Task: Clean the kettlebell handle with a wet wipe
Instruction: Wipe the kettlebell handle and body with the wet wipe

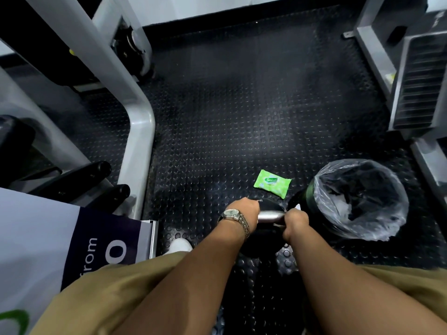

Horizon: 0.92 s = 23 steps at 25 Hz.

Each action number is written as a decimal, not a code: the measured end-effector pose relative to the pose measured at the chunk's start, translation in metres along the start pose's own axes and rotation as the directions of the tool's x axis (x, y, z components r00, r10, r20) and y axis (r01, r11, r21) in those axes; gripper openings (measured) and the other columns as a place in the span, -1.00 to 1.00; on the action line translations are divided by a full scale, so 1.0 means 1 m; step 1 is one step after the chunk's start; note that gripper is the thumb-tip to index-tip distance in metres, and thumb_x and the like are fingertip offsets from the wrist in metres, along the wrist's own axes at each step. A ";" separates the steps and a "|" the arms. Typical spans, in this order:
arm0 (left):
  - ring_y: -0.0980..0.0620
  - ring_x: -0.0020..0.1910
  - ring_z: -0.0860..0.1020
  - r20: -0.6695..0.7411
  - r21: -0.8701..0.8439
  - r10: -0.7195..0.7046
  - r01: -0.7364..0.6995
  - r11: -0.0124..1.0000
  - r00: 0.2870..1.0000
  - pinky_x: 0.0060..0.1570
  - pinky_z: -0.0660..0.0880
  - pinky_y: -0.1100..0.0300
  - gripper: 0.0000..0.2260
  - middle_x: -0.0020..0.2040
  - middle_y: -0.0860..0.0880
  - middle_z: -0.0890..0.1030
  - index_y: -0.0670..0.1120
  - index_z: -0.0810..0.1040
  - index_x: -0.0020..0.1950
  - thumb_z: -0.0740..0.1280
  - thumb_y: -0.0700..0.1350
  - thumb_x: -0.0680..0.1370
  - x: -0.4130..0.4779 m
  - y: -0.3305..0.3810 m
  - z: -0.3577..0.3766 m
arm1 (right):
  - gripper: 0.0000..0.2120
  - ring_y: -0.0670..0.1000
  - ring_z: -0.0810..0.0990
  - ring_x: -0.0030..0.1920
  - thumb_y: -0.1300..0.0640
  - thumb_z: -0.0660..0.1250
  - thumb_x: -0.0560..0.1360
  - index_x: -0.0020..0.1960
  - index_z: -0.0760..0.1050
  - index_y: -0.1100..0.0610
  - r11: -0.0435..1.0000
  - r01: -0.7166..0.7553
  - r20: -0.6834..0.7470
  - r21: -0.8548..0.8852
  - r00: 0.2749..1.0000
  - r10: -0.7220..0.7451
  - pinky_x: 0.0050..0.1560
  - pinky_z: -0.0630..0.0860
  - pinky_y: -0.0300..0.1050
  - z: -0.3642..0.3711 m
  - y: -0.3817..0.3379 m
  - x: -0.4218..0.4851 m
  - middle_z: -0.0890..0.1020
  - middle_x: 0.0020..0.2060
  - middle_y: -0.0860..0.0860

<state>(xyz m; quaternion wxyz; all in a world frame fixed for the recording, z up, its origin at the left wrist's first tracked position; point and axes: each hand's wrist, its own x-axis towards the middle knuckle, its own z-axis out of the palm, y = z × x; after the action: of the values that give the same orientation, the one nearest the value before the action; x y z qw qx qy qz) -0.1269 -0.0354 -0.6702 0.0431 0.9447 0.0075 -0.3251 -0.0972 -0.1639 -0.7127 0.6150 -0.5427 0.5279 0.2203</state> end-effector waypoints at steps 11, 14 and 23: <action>-0.17 0.20 0.59 -0.094 -0.546 -0.142 0.069 0.835 0.985 0.16 0.57 -0.07 -0.62 0.25 -0.06 0.48 0.02 0.46 0.28 0.42 -0.09 0.48 -0.052 0.058 0.070 | -0.84 0.13 0.57 -0.11 0.32 0.17 0.64 -0.03 0.53 0.26 0.774 0.147 0.277 -0.616 0.960 0.039 -0.13 0.51 -0.04 -0.025 0.017 -0.038 0.57 -0.21 0.20; -0.14 0.18 0.60 -0.170 -0.471 -0.174 0.075 0.879 0.970 0.11 0.57 0.00 -0.69 0.25 -0.01 0.55 0.05 0.56 0.27 0.28 -0.11 0.53 -0.044 0.052 0.068 | -0.83 0.11 0.55 -0.12 0.27 0.18 0.66 0.04 0.55 0.23 0.570 0.246 0.336 -0.784 0.940 0.056 -0.21 0.50 -0.11 -0.031 0.007 -0.045 0.61 -0.05 0.22; -0.18 -0.32 0.65 0.415 -0.907 -0.473 0.315 -0.278 0.778 -0.25 0.65 -0.03 -0.75 -0.12 -0.20 0.67 -0.11 0.53 -0.12 0.24 0.05 0.60 0.010 0.063 0.103 | -0.17 0.31 0.22 0.53 -0.16 0.37 0.49 0.61 0.08 0.06 -0.178 0.557 0.582 -0.811 0.796 -0.163 0.49 0.28 0.23 -0.004 -0.017 -0.038 0.12 0.59 0.14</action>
<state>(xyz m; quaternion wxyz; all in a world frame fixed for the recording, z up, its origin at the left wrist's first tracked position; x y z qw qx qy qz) -0.1794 -0.1073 -0.7525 0.6066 0.5491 0.5545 -0.1522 -0.0976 -0.1616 -0.6711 0.1353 -0.8985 -0.0675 0.4121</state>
